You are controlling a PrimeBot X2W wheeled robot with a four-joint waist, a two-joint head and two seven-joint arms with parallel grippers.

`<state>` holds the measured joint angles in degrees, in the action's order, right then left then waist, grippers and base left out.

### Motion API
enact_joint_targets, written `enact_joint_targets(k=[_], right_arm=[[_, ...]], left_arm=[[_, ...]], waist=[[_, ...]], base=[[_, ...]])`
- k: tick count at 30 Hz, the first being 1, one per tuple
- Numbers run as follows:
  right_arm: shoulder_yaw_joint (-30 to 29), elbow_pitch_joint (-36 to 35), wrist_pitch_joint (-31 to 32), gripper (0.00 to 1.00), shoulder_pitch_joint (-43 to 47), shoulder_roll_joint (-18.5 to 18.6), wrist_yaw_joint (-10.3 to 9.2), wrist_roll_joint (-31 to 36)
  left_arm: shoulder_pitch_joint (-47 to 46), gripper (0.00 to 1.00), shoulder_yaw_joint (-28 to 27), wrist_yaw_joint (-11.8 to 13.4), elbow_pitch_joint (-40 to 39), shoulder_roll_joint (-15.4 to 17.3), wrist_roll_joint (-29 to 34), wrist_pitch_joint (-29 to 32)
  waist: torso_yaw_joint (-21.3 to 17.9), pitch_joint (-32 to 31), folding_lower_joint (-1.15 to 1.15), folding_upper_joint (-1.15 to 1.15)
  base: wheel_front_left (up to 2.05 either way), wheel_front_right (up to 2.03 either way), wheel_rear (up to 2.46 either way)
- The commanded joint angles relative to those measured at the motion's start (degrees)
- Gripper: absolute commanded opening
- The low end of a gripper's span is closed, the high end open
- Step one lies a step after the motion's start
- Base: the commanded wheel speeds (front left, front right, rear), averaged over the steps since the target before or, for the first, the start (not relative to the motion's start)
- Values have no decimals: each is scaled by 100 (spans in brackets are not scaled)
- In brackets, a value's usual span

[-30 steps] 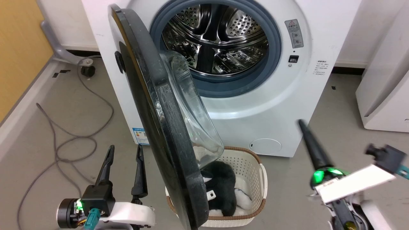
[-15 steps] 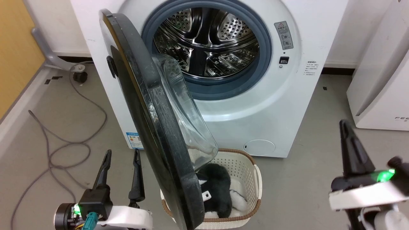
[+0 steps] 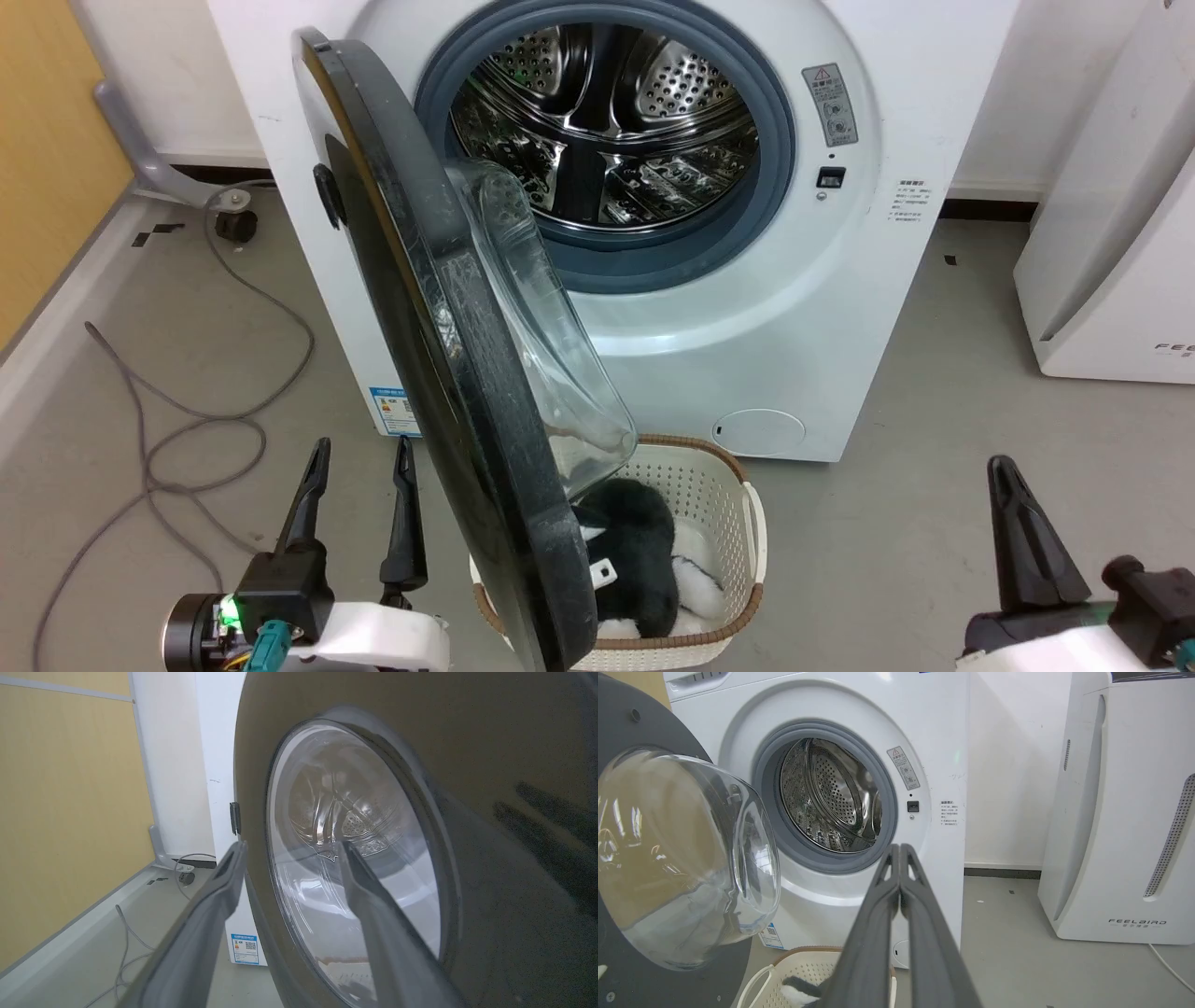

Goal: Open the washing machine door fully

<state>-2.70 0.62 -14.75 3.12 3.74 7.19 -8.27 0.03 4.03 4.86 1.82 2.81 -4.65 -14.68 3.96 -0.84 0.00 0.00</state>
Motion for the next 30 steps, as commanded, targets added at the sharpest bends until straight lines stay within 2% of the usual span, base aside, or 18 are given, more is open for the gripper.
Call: enact_joint_targets(k=[1,3,5,6,9,18,19,20,21,30], right_arm=[[-53,-42,-24,0,95,-38,30,-8],[-117,-85,-24,0,132,-60,30,31],[-150,-135,-24,62,152,-74,30,93],[-159,-158,-24,100,160,-78,30,146],[-246,-178,-25,100,177,-83,30,-89],[-241,-215,-25,100,182,-85,30,130],[-244,-217,-25,100,181,-85,30,136],[-244,-218,-25,100,180,-85,30,147],[-246,-216,-25,100,178,-85,30,147],[-313,-188,-25,100,134,-86,30,170]], left_arm=[[54,100,-6,4,-3,7,12,-32],[60,100,-10,8,-3,7,10,-32],[66,100,-14,14,1,7,8,-32],[68,100,-14,16,6,7,8,-32],[72,100,-16,24,22,7,4,-32],[63,100,-65,92,107,7,-24,-32],[57,60,-76,103,112,7,-32,-32],[51,15,-92,117,107,7,-34,-32],[45,0,-103,121,103,7,-34,-32],[-192,0,-455,115,-203,7,70,-32]], waist=[[2,1,0,0],[0,3,0,0],[-2,5,0,0],[-2,5,0,0],[5,3,0,0],[17,-2,0,0],[19,-4,0,0],[20,-6,0,0],[22,-7,0,0],[63,6,0,0]], base=[[0,0,0],[0,0,0],[0,0,0],[0,0,0],[0,0,0],[0,0,0],[0,0,0],[0,0,0],[0,0,0],[0,0,0]])
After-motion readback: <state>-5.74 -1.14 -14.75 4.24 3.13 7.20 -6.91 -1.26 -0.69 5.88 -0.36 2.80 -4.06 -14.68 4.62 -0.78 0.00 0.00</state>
